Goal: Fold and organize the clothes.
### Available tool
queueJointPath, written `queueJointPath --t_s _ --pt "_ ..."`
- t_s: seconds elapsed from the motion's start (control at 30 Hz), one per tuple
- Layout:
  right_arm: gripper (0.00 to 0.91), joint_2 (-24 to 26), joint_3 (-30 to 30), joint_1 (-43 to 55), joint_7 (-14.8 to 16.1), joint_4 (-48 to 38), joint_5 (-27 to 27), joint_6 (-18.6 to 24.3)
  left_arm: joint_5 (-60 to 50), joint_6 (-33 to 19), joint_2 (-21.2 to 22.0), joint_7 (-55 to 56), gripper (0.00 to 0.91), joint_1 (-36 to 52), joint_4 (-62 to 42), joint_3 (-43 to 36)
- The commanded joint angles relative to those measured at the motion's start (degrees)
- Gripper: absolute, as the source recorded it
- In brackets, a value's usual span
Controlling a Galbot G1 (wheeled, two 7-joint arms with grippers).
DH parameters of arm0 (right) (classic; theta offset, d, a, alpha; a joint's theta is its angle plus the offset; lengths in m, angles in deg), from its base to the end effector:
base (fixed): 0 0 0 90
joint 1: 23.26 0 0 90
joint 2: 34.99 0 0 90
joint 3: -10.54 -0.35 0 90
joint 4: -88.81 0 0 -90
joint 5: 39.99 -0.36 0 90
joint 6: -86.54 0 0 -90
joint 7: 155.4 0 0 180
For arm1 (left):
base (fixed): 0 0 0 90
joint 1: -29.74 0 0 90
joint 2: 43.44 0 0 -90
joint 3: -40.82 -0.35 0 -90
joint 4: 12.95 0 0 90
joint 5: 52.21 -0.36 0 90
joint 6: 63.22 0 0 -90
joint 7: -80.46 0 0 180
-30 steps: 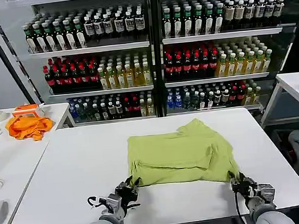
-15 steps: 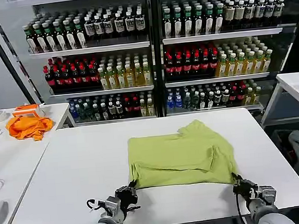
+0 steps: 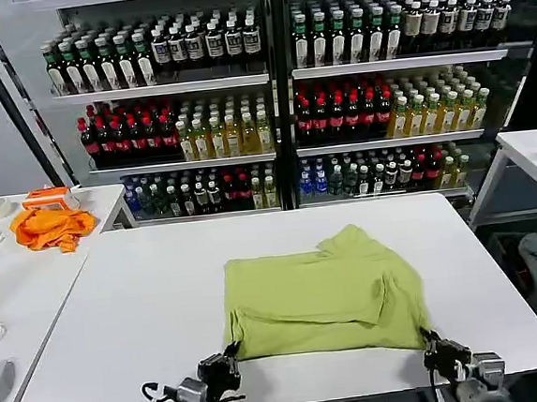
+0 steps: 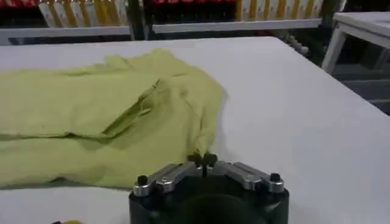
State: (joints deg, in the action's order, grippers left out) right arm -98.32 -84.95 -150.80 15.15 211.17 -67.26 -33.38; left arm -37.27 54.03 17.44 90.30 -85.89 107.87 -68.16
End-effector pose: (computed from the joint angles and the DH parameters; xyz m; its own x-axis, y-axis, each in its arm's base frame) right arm 0.1623 -0.0966 -0.2856 -0.8104 0.0034 0.5858 -0.0312 0.9983 -0.0489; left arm 0.1799 -0.0073 -0.3010 -0.8205 0.2611 0.5085 0.3606 0.9266 0.1061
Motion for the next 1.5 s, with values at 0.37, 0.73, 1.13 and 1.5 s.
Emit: queueJointPath --t_s 0.37,0.73,1.13,1.5 --pt "0.907 1.5 -1.7 -2.6 1.5 6.3 4.6 1.1 -3.1 0.5 -2.1 -0.6 0.907 -10.7 8.3 2.5" --pt "0.907 7.4 2.5 19.5 -2.7 -3.3 -6.7 2.3 3.7 -0.3 -4.4 0.7 0.907 0.6 5.5 5.6" --pt "0.907 5.2 22.8 52.3 -5.3 -29.8 -12.7 -1.6 14.2 3.5 -0.9 4.4 0.907 32.9 -19.9 -4.7" --pt "0.907 -0.1 30.8 61.1 -4.2 -43.1 -13.4 -2.5 18.3 5.8 2.0 4.9 0.907 43.6 -33.0 -11.5"
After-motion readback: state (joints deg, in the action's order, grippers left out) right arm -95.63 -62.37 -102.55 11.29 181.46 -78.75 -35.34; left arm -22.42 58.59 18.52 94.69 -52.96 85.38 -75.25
